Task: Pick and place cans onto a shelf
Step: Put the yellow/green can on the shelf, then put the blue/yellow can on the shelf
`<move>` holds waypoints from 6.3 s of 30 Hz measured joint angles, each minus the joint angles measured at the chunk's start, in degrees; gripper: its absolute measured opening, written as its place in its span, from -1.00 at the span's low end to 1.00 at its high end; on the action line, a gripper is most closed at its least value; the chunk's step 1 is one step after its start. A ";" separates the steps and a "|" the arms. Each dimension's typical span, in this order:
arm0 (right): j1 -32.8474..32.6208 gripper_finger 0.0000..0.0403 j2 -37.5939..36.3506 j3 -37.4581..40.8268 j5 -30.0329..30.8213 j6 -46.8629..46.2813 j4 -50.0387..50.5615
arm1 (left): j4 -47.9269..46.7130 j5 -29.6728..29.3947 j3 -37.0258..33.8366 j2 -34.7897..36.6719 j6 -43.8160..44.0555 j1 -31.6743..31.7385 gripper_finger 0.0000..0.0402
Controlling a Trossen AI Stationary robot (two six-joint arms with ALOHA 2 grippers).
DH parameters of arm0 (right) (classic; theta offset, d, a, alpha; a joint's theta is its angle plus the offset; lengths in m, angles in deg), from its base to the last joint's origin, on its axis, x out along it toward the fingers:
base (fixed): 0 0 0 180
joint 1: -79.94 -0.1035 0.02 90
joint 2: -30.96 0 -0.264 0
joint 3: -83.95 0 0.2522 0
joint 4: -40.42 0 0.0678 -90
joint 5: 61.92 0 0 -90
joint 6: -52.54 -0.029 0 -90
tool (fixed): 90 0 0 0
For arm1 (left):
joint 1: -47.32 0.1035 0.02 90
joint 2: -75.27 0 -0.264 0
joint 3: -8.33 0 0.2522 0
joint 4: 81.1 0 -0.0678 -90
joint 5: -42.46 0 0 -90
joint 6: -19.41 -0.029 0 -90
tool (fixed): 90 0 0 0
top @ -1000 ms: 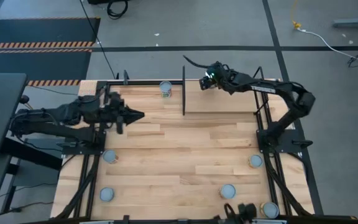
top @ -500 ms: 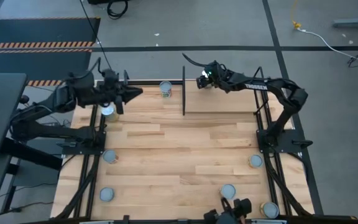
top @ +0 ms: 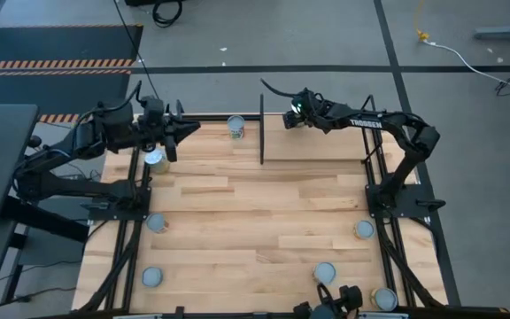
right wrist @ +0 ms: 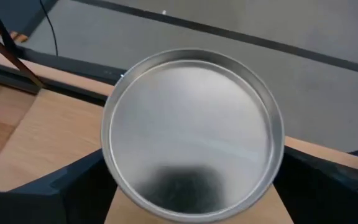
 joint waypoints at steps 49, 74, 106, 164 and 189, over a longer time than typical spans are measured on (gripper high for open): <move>-0.66 0.95 -28.62 0.00 -19.04 18.72 0.17 | -46.76 -10.84 -13.42 -30.47 28.84 17.05 0.00; -0.77 0.91 -28.62 0.00 -19.60 17.33 1.17 | -42.43 -19.72 -19.03 -30.33 29.88 18.79 -0.15; -48.69 0.67 -33.33 -0.04 -4.13 8.95 -5.80 | -38.13 -18.80 -2.63 -30.43 35.98 -22.42 -0.99; -52.90 0.96 17.75 -14.18 -12.72 18.94 -12.85 | -61.04 -28.88 14.79 -30.51 44.63 -54.07 0.03; -52.50 0.57 13.33 -15.02 -11.15 12.28 -3.21 | -60.22 -35.52 10.67 -24.79 45.67 -57.51 0.03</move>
